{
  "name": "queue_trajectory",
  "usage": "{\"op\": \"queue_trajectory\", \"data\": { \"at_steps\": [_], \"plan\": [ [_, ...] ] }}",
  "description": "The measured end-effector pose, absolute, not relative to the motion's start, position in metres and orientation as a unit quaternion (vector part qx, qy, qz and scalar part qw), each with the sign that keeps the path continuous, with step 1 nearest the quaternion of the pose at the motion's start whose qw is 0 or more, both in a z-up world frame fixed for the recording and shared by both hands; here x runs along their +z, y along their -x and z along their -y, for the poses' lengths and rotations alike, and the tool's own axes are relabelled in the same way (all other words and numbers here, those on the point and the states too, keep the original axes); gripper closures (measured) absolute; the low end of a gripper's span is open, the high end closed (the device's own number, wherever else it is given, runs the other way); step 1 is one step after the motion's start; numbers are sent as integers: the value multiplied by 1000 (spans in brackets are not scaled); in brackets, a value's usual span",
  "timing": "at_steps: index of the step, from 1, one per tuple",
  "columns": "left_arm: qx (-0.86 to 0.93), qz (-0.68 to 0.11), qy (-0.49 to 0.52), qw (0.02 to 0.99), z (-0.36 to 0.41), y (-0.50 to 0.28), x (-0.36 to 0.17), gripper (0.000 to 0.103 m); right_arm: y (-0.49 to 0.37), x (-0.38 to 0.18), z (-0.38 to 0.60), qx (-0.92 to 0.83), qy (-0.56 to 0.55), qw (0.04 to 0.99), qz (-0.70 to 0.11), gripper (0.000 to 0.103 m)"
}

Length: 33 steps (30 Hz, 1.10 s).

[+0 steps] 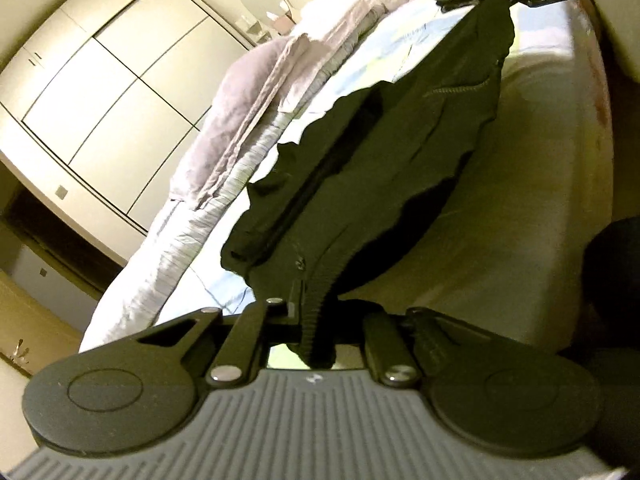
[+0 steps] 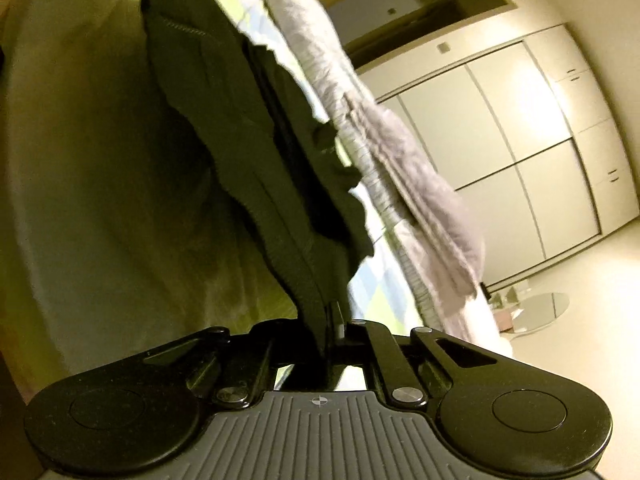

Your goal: Fold clothes

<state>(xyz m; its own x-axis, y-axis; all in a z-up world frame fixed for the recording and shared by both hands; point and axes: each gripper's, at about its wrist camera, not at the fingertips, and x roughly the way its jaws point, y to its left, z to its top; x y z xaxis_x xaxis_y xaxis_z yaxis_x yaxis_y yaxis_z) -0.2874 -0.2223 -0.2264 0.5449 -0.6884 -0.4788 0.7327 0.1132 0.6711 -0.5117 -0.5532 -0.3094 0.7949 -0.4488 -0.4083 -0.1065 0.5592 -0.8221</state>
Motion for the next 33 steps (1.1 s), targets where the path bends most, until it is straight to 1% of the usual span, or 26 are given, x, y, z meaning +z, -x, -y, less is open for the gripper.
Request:
{"op": "queue_trajectory", "data": {
  "at_steps": [5, 12, 15, 19, 23, 26, 30, 33],
  "plan": [
    [-490, -27, -476, 730, 166, 343, -226, 97, 573, -296, 509, -101, 451, 834, -303, 100],
    [-507, -45, -474, 718, 96, 421, -227, 97, 670, -293, 437, -105, 431, 840, -311, 100],
    [-515, -52, -471, 714, 76, 444, -225, 97, 707, -293, 410, -101, 428, 839, -320, 100],
    [-518, -50, -467, 715, 63, 460, -217, 97, 732, -287, 390, -105, 427, 839, -321, 100],
    [-512, -28, -455, 728, 76, 446, -195, 96, 728, -267, 387, -110, 444, 835, -305, 100],
    [-504, -4, -449, 737, 96, 425, -172, 96, 701, -243, 403, -112, 463, 833, -283, 100],
    [-489, 13, -438, 754, 137, 372, -137, 96, 651, -206, 433, -120, 477, 834, -252, 100],
    [-482, 13, -436, 760, 174, 328, -119, 96, 599, -188, 464, -121, 478, 835, -244, 99]
  ]
}}
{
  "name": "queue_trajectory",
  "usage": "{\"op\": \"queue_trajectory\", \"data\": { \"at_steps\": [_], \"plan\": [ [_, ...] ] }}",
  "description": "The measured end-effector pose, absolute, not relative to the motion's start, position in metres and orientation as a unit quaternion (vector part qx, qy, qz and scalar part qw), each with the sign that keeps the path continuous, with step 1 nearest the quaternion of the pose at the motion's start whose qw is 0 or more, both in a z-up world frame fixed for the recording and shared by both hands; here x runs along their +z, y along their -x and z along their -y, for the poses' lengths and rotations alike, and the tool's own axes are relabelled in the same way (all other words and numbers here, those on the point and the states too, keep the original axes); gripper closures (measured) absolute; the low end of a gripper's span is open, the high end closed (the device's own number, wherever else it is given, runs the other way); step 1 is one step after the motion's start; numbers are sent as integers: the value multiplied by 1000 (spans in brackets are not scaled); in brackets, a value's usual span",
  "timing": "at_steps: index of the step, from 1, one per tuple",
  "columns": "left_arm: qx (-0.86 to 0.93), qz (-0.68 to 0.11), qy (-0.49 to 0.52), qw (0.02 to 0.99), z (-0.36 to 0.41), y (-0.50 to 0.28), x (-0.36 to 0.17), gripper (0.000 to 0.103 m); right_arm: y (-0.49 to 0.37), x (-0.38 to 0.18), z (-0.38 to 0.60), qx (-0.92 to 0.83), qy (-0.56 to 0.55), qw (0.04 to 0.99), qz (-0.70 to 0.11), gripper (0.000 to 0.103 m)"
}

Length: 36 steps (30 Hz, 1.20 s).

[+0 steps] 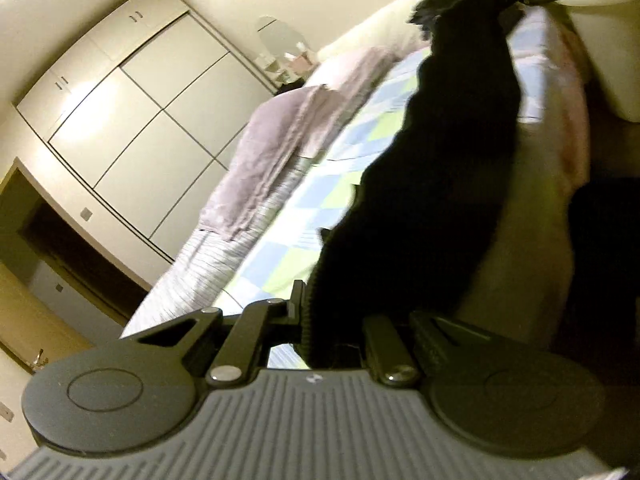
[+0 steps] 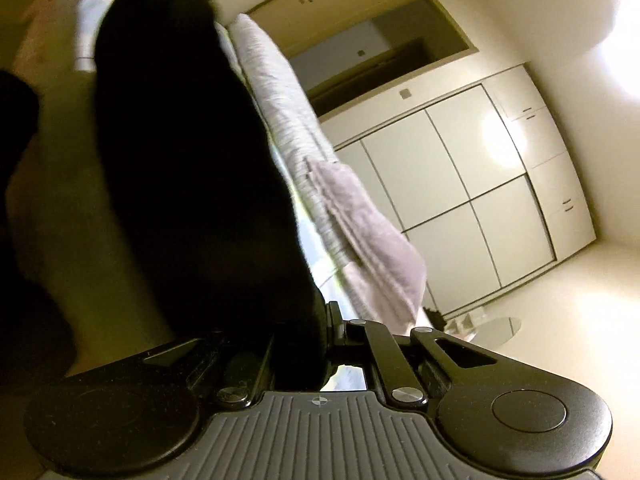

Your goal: Fold clothes

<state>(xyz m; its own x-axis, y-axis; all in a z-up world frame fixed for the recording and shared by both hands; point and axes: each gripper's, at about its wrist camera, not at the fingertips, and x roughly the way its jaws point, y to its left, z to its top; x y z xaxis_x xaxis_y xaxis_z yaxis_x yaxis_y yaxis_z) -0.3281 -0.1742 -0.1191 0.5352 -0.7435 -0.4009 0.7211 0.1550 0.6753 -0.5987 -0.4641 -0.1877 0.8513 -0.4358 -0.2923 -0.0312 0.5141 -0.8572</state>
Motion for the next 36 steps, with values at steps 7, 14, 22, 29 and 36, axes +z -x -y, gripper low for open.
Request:
{"op": "queue_trajectory", "data": {
  "at_steps": [7, 14, 22, 29, 36],
  "plan": [
    [-485, -60, -418, 766, 273, 201, -123, 96, 456, -182, 537, -87, 457, 838, -284, 99],
    [-493, -134, -414, 753, 350, 117, -183, 96, 342, -225, 594, -45, 418, 840, -343, 99],
    [-501, -177, -386, 754, 396, 40, -225, 95, 273, -261, 646, -35, 381, 850, -362, 100],
    [-508, -221, -383, 739, 427, -10, -276, 95, 226, -298, 697, -24, 331, 852, -405, 99],
    [-483, -243, -375, 753, 435, -35, -313, 64, 194, -329, 722, -12, 294, 856, -426, 97]
  ]
}}
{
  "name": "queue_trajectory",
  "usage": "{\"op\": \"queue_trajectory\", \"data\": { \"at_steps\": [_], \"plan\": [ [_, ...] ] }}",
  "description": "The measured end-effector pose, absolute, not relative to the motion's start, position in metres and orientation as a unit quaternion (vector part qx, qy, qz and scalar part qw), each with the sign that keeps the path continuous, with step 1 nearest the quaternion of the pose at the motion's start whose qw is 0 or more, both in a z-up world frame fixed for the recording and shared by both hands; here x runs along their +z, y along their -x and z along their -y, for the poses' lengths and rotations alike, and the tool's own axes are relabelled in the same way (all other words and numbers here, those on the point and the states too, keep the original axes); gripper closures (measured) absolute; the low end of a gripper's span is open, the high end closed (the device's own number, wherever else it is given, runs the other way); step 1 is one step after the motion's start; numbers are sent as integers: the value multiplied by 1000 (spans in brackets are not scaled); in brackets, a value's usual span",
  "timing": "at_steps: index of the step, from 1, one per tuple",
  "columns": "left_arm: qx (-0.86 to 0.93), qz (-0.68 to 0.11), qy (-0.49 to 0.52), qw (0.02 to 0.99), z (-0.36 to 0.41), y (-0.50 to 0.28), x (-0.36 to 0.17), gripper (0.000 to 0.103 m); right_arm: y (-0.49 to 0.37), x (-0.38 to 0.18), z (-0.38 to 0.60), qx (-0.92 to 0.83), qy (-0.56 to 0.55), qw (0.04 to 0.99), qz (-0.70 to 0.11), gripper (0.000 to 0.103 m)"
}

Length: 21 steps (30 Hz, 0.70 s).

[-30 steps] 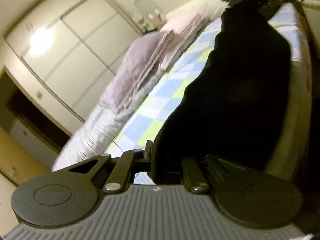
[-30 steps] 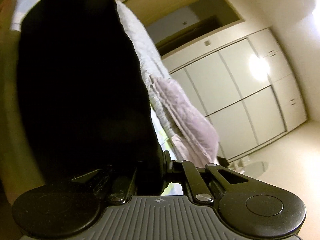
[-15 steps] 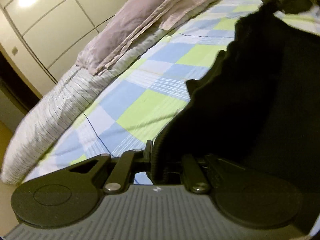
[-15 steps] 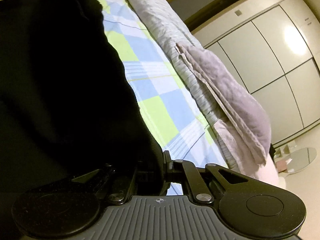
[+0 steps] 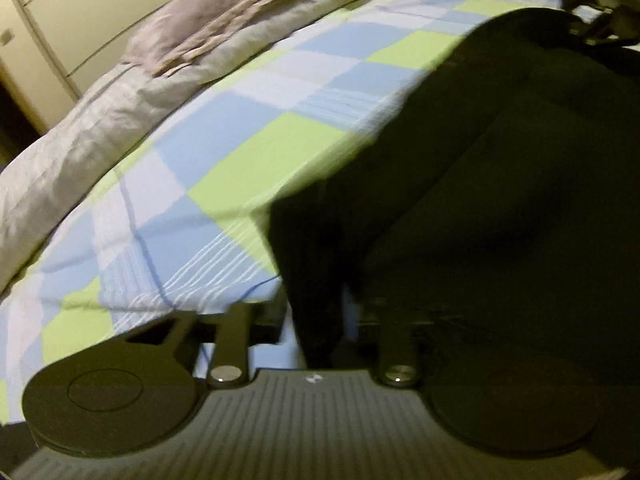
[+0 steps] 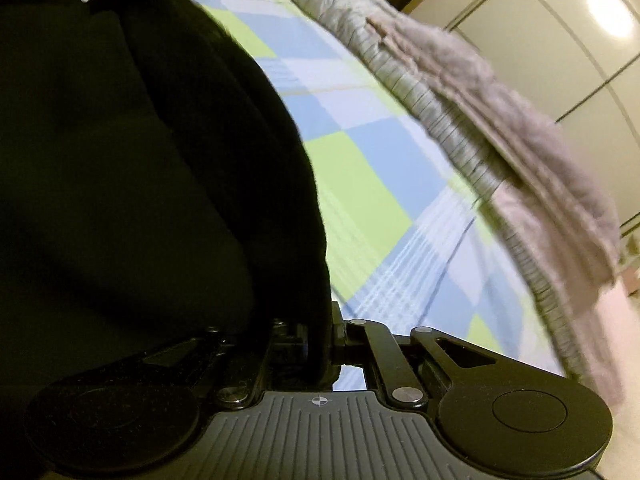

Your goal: Fold clothes

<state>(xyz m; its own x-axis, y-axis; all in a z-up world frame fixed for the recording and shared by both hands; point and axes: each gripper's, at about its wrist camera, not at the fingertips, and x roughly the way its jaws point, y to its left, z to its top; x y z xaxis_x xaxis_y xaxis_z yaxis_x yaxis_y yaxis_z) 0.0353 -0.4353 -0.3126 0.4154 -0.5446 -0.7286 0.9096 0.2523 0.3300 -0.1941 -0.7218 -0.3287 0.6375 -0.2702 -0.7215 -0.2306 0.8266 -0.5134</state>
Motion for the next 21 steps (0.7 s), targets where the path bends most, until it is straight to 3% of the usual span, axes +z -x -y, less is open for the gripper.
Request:
{"op": "queue_trajectory", "data": {
  "at_steps": [2, 3, 4, 7, 9, 16, 21],
  "plan": [
    [-472, -252, -355, 767, 430, -43, -312, 51, 193, -333, 726, -29, 291, 859, -420, 72],
    [-466, -255, -349, 772, 427, -46, -311, 50, 195, -334, 727, -50, 294, 860, -414, 48],
    [-459, -255, -349, 776, 424, -46, -308, 50, 196, -331, 731, -67, 287, 863, -411, 43],
    [-444, -240, -361, 784, 413, -38, -295, 52, 199, -319, 746, -110, 251, 872, -405, 43],
    [-434, -228, -365, 792, 402, -27, -284, 58, 211, -304, 747, -132, 224, 880, -397, 43],
    [-478, -200, -359, 776, 344, 55, -252, 59, 297, -254, 680, -86, 155, 916, -359, 43],
    [-518, -192, -375, 745, 305, 127, -260, 58, 355, -262, 628, -58, 114, 923, -362, 43]
  ]
}}
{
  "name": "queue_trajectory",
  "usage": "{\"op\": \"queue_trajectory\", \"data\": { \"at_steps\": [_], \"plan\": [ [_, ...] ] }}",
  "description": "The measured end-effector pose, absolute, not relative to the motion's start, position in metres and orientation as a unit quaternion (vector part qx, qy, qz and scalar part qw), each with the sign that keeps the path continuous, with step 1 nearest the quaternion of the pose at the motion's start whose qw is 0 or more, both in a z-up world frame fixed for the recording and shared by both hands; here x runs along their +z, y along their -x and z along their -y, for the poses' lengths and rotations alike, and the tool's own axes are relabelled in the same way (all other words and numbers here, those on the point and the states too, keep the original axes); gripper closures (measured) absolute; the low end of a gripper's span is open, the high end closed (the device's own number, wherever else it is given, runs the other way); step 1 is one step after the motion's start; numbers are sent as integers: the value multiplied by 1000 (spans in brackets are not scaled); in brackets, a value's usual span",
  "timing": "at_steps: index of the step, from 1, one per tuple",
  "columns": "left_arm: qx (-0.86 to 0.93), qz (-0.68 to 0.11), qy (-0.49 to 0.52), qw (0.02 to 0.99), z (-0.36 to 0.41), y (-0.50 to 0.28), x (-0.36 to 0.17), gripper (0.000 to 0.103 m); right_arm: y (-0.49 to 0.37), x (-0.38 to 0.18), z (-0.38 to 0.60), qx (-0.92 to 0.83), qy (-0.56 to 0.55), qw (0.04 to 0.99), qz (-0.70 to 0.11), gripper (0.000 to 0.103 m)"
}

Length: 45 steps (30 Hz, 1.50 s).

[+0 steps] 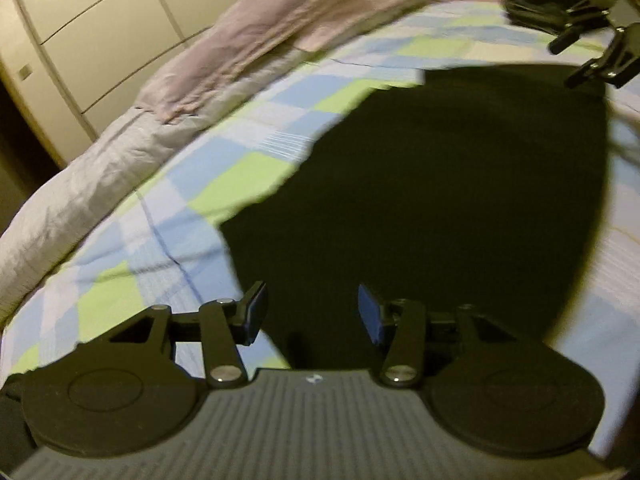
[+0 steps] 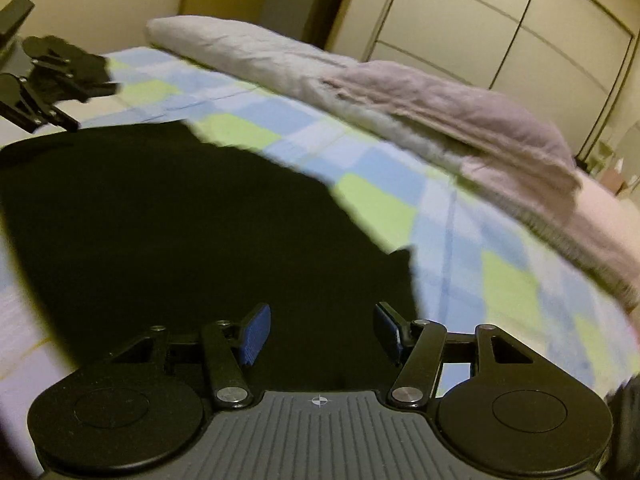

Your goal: Fold clothes

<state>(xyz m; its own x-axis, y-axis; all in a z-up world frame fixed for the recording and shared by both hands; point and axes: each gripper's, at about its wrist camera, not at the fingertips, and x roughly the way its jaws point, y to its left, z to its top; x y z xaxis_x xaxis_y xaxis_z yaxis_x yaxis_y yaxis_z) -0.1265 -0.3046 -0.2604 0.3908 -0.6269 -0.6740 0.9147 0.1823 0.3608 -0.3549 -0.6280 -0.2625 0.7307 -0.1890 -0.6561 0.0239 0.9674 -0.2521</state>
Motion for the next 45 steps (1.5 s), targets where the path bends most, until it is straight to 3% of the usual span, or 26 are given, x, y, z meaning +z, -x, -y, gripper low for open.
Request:
{"op": "queue_trajectory", "data": {
  "at_steps": [5, 9, 12, 16, 24, 27, 28, 29, 30, 31, 34, 41, 45],
  "plan": [
    [-513, -228, -378, 736, 284, 151, -284, 58, 395, -291, 632, -87, -16, 919, -384, 43],
    [-510, -198, -392, 740, 266, 166, -271, 58, 415, -274, 617, -114, 12, 918, -379, 43],
    [-516, -142, -439, 721, 251, 188, -272, 55, 423, -270, 605, -141, 76, 911, -379, 43],
    [-517, -70, -506, 687, 239, 216, -282, 43, 422, -293, 575, -131, 231, 874, -408, 43],
    [-475, 17, -617, 627, 257, 226, -335, 43, 391, -346, 535, -67, 446, 795, -406, 43],
    [-458, 29, -639, 617, 265, 214, -348, 47, 383, -356, 537, -54, 481, 780, -397, 43],
    [-457, 27, -643, 614, 267, 211, -350, 53, 380, -359, 540, -52, 486, 777, -396, 43],
    [-459, 21, -647, 608, 270, 208, -351, 70, 377, -361, 543, -52, 492, 773, -397, 43],
    [-461, 17, -650, 604, 272, 207, -352, 77, 376, -363, 547, -54, 496, 771, -396, 49],
    [-462, 15, -654, 599, 273, 208, -353, 82, 377, -364, 553, -53, 497, 768, -400, 77],
    [-475, 2, -638, 607, 273, 213, -340, 87, 382, -362, 567, -46, 499, 767, -402, 89],
    [-579, 3, -565, 588, 271, 292, -280, 88, 409, -321, 626, -102, 500, 762, -399, 95],
    [-610, 2, -571, 550, 279, 338, -297, 87, 422, -329, 660, -123, 456, 759, -447, 94]
  ]
}}
